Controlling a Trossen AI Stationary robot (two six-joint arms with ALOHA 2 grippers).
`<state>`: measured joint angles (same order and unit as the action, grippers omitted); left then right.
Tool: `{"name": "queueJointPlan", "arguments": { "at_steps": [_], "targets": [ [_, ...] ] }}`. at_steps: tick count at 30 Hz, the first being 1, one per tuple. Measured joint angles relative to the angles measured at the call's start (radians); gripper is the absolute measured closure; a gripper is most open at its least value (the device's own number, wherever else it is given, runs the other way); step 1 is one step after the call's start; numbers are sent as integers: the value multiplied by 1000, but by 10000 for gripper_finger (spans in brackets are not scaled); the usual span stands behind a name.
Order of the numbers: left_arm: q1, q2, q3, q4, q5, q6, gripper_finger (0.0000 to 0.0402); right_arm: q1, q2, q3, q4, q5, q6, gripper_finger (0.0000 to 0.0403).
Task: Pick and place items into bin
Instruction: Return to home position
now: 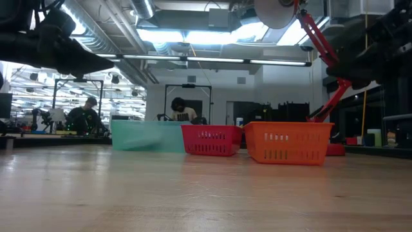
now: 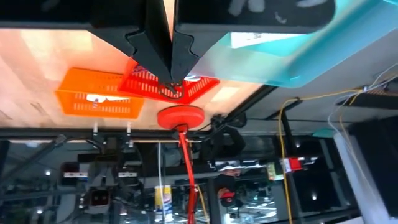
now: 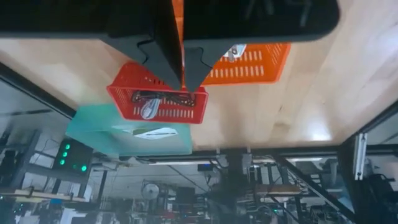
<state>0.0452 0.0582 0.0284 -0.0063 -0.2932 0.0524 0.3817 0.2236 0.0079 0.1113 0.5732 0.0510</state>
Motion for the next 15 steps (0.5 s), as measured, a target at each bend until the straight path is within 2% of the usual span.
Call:
{"name": "queueJointPlan", "arguments": {
  "at_steps": [4, 8, 12, 15],
  "targets": [
    [28, 0, -2, 1, 45, -12, 399, 0, -21, -1, -18, -4, 26, 403],
    [42, 1, -3, 2, 68, 0, 401, 0, -21, -1, -22, -77, 37, 403],
    [43, 3, -3, 2, 68, 9, 398, 0, -22, -1, 10, -77, -11, 403],
    [43, 3, -3, 2, 71, -50, 396, 0, -22, -1, 17, -77, -22, 403]
  ]
}}
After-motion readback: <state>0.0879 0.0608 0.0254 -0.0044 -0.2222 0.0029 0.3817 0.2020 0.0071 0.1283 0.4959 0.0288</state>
